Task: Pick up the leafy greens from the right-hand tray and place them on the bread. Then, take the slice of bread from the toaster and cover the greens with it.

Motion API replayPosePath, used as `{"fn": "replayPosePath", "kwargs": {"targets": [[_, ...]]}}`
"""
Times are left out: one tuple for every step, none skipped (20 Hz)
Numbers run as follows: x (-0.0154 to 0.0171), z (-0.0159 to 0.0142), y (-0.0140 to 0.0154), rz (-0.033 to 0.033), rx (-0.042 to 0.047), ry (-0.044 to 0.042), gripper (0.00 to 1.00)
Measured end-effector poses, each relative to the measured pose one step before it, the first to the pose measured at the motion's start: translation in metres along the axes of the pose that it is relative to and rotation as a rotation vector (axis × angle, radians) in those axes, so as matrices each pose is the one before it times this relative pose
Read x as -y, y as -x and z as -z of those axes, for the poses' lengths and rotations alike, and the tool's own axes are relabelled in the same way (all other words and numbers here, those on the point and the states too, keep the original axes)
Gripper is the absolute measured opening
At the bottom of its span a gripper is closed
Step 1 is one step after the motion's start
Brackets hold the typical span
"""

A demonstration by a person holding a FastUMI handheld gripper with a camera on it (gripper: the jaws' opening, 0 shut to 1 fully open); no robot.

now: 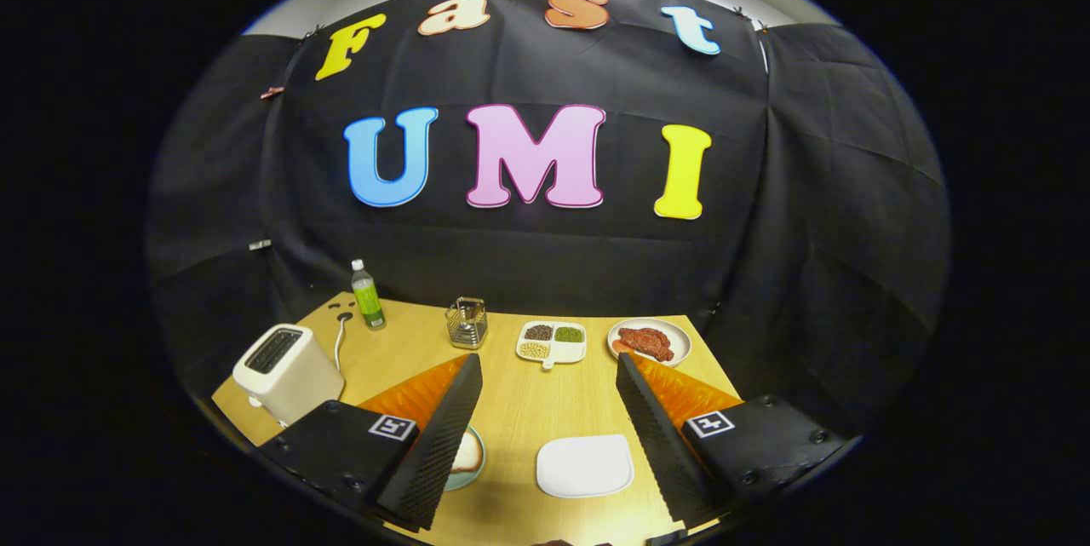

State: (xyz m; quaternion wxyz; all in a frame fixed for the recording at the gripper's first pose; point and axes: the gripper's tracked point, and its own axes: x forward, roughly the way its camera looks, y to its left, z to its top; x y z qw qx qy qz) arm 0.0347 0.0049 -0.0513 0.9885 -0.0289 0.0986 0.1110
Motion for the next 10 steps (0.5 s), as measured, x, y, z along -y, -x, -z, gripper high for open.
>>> {"fn": "replayPosePath", "kwargs": {"targets": [[-0.00171,-0.00690,0.00300,0.01243,0.01905,-0.00199,0.99],[-0.00045,-0.00463,0.00323,0.01613,0.01562,-0.00006,0.99],[-0.00328,-0.00470,0.00460,0.00842,0.01314,-0.00277,0.99],[-0.00323,-0.00409,0.00550,0.00712,0.01319,-0.00254,0.99],[-0.00244,-0.00428,0.00541,0.00924,0.01769,0.00000,0.99],[-0.00087,-0.00236,0.00516,0.01133,0.01334,0.00344,0.99],[-0.00218,-0.00045,0.00531,0.00537,0.00440,0.00374,0.99],[-0.00292,0.00103,0.00583,0.00169,-0.00154,0.00323,0.99],[-0.00298,-0.00051,0.00567,0.00170,-0.00008,0.00028,0.99],[-0.00102,-0.00108,0.00290,0.00390,0.00315,-0.00143,0.99]]}}
